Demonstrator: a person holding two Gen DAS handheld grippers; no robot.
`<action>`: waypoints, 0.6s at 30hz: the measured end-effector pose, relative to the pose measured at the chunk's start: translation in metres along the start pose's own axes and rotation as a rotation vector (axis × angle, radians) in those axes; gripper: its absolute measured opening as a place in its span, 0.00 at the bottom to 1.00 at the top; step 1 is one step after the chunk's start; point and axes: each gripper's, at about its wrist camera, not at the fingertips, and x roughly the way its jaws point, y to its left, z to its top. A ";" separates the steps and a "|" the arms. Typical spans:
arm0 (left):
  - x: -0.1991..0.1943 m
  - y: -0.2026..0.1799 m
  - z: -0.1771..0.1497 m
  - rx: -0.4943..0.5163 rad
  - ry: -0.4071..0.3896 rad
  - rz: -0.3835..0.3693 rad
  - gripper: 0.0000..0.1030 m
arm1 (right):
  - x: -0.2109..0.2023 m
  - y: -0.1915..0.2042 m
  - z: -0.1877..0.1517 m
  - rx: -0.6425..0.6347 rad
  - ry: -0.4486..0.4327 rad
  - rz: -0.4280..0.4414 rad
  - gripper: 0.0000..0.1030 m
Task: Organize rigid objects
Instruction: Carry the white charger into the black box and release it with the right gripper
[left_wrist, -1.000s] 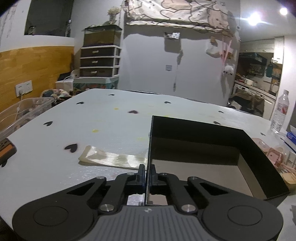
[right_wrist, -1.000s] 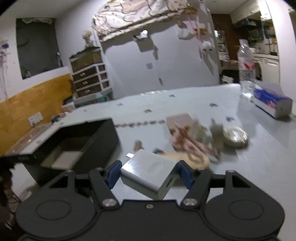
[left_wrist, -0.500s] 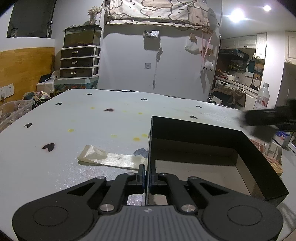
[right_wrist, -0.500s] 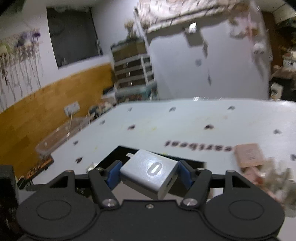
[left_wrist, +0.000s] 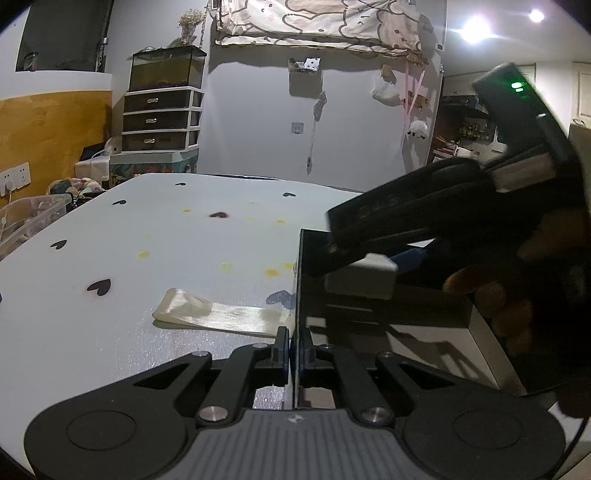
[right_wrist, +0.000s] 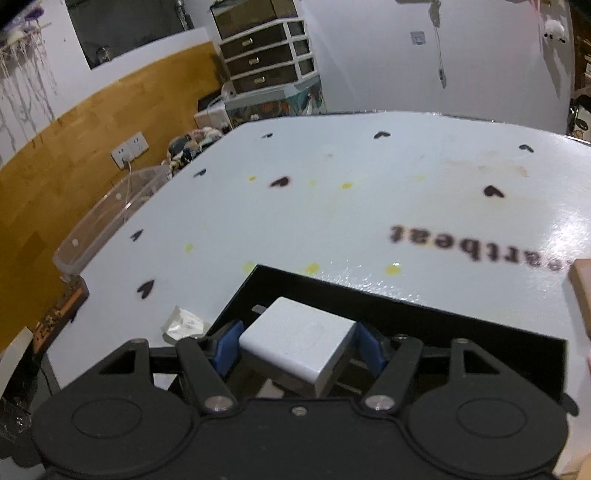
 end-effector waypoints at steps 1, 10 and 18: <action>0.000 0.000 0.000 0.002 0.001 0.000 0.04 | 0.004 -0.001 0.000 0.012 0.009 -0.002 0.66; 0.000 -0.003 0.001 -0.001 0.005 0.012 0.03 | -0.006 -0.007 0.000 0.039 -0.003 0.013 0.78; 0.001 -0.004 0.002 -0.008 0.010 0.022 0.03 | -0.079 -0.019 -0.008 -0.018 -0.125 0.077 0.91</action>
